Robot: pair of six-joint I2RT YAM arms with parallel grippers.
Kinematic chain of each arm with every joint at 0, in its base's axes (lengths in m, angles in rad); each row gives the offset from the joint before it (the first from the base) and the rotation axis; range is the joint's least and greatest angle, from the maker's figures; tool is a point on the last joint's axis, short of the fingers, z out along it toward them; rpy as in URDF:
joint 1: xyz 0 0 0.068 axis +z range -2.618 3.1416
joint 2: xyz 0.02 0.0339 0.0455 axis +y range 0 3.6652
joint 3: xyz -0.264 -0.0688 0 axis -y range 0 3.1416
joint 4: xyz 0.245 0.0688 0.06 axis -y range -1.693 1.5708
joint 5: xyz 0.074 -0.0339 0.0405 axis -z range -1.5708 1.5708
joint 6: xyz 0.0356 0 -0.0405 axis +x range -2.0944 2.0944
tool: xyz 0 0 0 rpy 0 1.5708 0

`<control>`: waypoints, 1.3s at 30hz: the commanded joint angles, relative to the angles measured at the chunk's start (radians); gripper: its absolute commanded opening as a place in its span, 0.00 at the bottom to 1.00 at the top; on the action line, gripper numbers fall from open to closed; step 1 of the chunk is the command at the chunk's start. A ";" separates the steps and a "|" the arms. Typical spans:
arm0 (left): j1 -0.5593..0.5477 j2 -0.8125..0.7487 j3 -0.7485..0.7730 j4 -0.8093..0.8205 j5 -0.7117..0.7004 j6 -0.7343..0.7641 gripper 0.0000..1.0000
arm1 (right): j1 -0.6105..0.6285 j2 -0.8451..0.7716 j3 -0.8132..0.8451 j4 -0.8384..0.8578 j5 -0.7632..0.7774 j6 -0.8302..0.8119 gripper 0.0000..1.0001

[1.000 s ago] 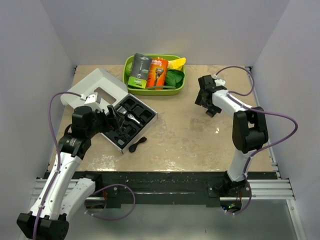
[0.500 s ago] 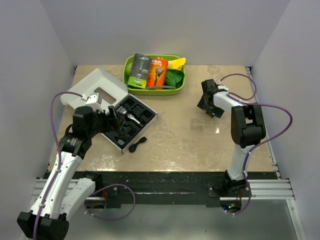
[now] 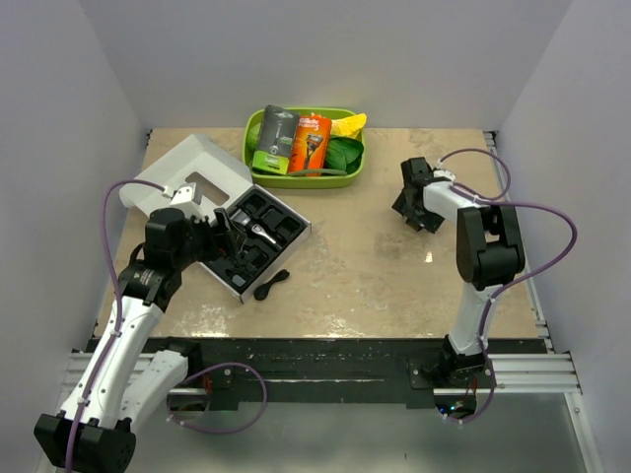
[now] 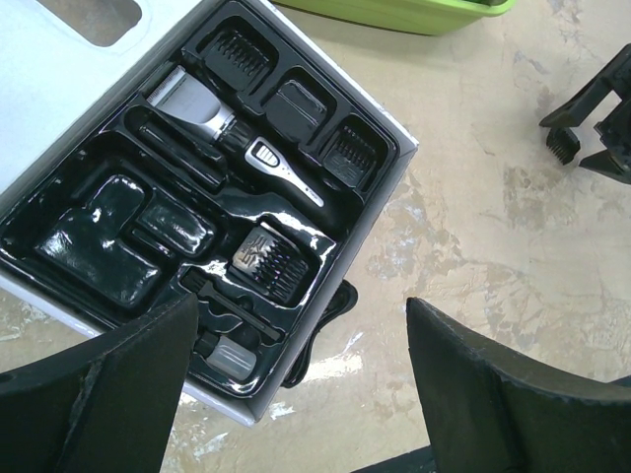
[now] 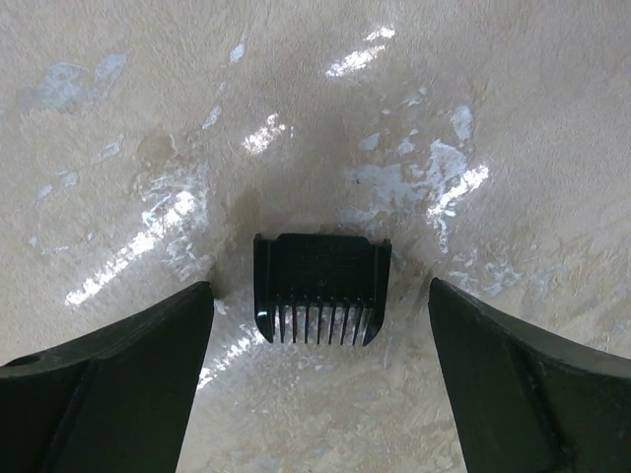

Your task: Sort the hair-cutting tools

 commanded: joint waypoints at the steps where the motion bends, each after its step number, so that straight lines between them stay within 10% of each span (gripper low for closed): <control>1: -0.004 0.004 0.002 0.036 0.010 0.022 0.91 | -0.016 0.027 -0.020 0.030 0.020 0.039 0.91; 18: -0.004 0.000 -0.004 0.035 -0.005 0.023 0.90 | -0.023 0.007 -0.088 0.099 -0.011 0.018 0.33; 39: -0.004 -0.039 0.019 -0.018 -0.050 0.016 0.91 | 0.265 -0.313 0.021 0.174 -0.146 -0.488 0.31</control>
